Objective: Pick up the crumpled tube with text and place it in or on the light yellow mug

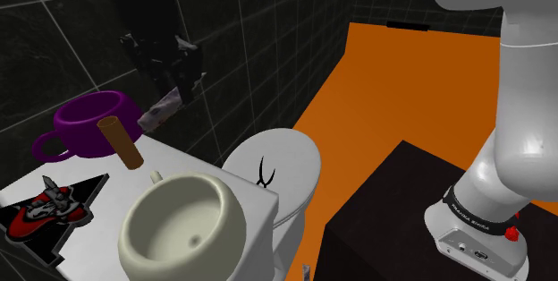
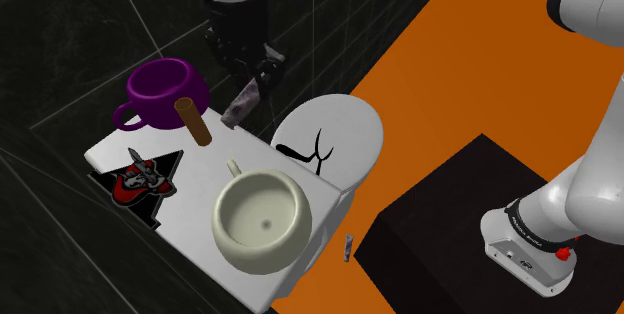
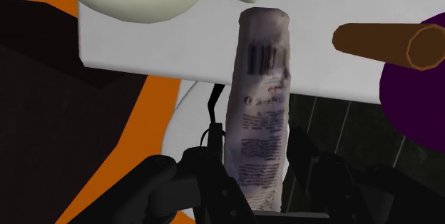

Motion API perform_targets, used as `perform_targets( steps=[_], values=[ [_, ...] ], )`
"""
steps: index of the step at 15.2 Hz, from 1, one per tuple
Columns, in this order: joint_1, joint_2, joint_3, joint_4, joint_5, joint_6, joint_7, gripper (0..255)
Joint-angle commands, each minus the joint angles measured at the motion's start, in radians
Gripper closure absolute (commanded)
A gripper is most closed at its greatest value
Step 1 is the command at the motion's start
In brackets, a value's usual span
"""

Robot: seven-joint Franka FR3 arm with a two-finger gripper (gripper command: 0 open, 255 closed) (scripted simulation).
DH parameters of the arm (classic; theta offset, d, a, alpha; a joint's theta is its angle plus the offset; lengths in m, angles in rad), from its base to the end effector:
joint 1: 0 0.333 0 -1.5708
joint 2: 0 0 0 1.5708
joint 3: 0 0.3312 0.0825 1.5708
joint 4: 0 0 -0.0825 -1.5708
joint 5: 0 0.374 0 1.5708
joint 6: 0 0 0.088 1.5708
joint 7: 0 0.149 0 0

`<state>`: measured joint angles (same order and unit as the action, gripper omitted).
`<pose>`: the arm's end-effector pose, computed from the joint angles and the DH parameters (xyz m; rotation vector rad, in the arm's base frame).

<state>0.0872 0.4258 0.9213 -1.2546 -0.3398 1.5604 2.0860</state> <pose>0.4690 0.4411 0.5632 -2.6161 1.6752 -0.0096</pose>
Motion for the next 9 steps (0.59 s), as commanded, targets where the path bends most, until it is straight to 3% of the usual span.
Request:
perform_targets(
  steps=[1,9],
  values=[
    [0.018,0.012,-0.004,0.041,-0.009,-0.030,0.000,255],
    [0.092,-0.055,0.048,-0.056,0.027,0.002,0.156,255]
  ],
)
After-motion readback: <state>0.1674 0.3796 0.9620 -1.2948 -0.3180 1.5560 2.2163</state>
